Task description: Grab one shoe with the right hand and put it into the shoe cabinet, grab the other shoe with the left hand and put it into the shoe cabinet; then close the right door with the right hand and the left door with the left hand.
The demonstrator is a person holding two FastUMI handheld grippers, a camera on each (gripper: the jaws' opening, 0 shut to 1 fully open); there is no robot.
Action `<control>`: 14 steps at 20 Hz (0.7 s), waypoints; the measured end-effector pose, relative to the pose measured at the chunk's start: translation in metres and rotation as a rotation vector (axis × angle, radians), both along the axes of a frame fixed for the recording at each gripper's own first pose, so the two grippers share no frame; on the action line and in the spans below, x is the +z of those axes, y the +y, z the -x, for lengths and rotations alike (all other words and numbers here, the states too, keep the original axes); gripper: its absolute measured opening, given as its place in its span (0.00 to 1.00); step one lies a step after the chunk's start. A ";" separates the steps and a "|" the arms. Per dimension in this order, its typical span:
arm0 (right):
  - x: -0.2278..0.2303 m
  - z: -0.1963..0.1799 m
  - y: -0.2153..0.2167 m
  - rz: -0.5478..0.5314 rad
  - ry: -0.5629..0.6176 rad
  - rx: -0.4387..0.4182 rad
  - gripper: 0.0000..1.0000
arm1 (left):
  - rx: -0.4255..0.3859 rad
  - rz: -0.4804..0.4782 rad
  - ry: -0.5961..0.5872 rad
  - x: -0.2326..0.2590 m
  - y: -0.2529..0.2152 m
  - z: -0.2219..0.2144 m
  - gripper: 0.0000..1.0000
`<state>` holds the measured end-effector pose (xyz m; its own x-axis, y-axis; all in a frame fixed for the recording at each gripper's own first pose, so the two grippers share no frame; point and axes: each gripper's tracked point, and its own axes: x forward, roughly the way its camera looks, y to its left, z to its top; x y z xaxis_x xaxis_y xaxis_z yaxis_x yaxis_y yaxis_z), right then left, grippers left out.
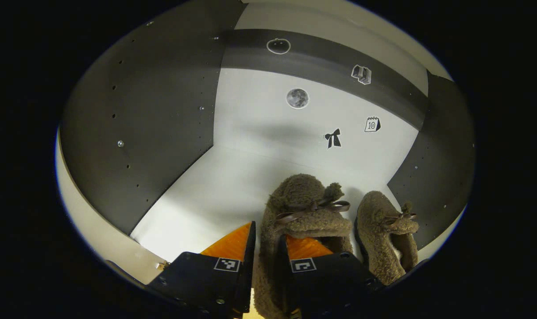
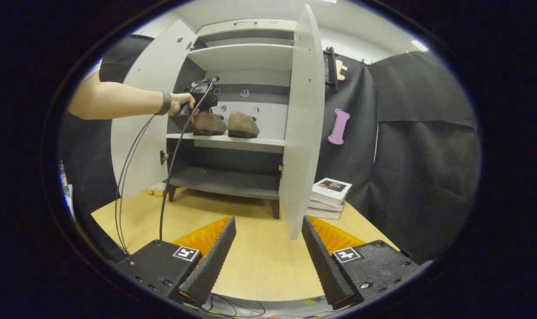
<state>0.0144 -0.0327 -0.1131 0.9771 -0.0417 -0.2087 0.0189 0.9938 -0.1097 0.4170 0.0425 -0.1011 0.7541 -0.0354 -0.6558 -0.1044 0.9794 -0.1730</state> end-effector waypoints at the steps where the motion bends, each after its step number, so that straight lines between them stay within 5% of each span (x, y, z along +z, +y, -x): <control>1: -0.001 0.000 0.000 -0.003 0.001 -0.001 0.95 | 0.001 -0.003 0.007 0.001 0.002 0.002 0.29; 4: -0.001 0.001 -0.001 -0.011 0.004 -0.003 0.95 | 0.007 -0.009 0.005 0.006 0.005 0.007 0.39; 5: -0.001 0.002 -0.001 -0.014 0.003 -0.003 0.95 | 0.018 -0.018 0.002 0.010 0.009 0.011 0.57; 8: -0.001 0.003 0.000 -0.022 0.004 0.001 0.95 | 0.031 -0.013 -0.014 0.023 0.011 0.024 0.65; 10: -0.002 0.005 0.001 -0.023 0.005 0.004 0.95 | 0.037 -0.032 -0.050 0.038 0.015 0.033 0.83; 14: 0.002 0.007 0.003 -0.029 -0.003 0.006 0.95 | -0.022 -0.038 -0.190 0.077 0.006 0.069 0.83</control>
<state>0.0071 -0.0299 -0.1112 0.9779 -0.0295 -0.2069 0.0130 0.9967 -0.0804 0.3485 0.0488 -0.0239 0.8640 -0.0311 -0.5025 -0.0523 0.9872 -0.1509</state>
